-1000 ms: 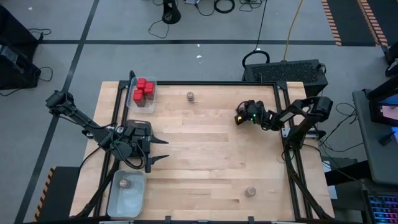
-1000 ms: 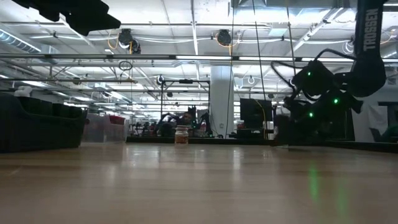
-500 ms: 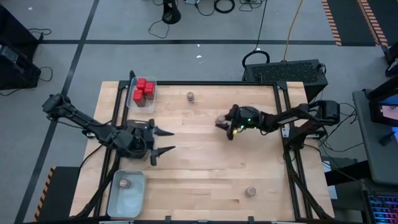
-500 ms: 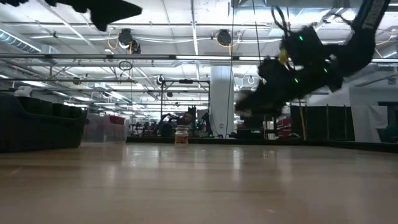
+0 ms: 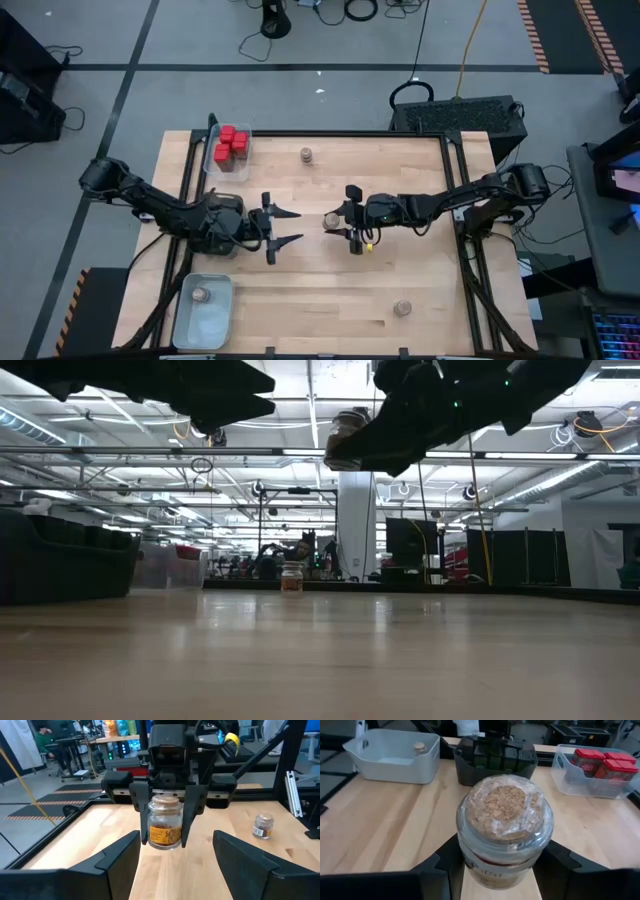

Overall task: Sort spices by type
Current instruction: Put the brown seasoning bottle into the gray bin

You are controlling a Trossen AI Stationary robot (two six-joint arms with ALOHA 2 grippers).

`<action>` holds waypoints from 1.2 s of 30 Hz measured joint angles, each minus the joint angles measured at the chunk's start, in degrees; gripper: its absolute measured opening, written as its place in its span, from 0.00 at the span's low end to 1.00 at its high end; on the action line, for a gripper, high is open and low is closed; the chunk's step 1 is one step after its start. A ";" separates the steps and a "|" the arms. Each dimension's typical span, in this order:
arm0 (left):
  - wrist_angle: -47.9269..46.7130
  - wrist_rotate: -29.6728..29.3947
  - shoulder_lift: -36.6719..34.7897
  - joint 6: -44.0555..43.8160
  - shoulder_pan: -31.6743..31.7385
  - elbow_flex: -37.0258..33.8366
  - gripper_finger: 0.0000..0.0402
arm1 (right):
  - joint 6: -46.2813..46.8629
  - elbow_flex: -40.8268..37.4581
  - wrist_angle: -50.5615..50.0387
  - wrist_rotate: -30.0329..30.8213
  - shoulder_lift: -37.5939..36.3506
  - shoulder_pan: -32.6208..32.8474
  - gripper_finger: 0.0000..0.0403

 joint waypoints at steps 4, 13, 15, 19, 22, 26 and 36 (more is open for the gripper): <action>-1.25 0.27 2.20 -0.36 0.02 2.41 0.64 | -0.43 0.71 -1.83 2.20 0.00 1.53 0.40; -32.36 7.69 7.58 -0.50 1.07 22.55 0.64 | 0.66 0.69 -4.98 2.77 0.42 2.90 0.41; -38.73 9.47 9.72 -0.50 1.43 28.00 0.64 | 0.92 0.69 -5.46 2.81 0.42 2.88 0.41; -48.20 9.48 14.84 1.32 2.47 36.78 0.64 | 1.10 0.69 -6.47 2.85 0.42 2.95 0.41; -52.46 9.41 18.47 2.78 3.80 41.33 0.64 | 0.83 0.69 -6.19 2.93 0.42 3.20 0.41; -55.44 9.41 22.27 3.65 5.58 45.05 0.64 | -0.31 0.69 -6.27 4.38 0.42 3.58 0.41; -55.08 12.55 24.99 4.44 8.48 46.99 0.64 | -1.27 0.69 -7.55 4.33 0.42 3.69 0.41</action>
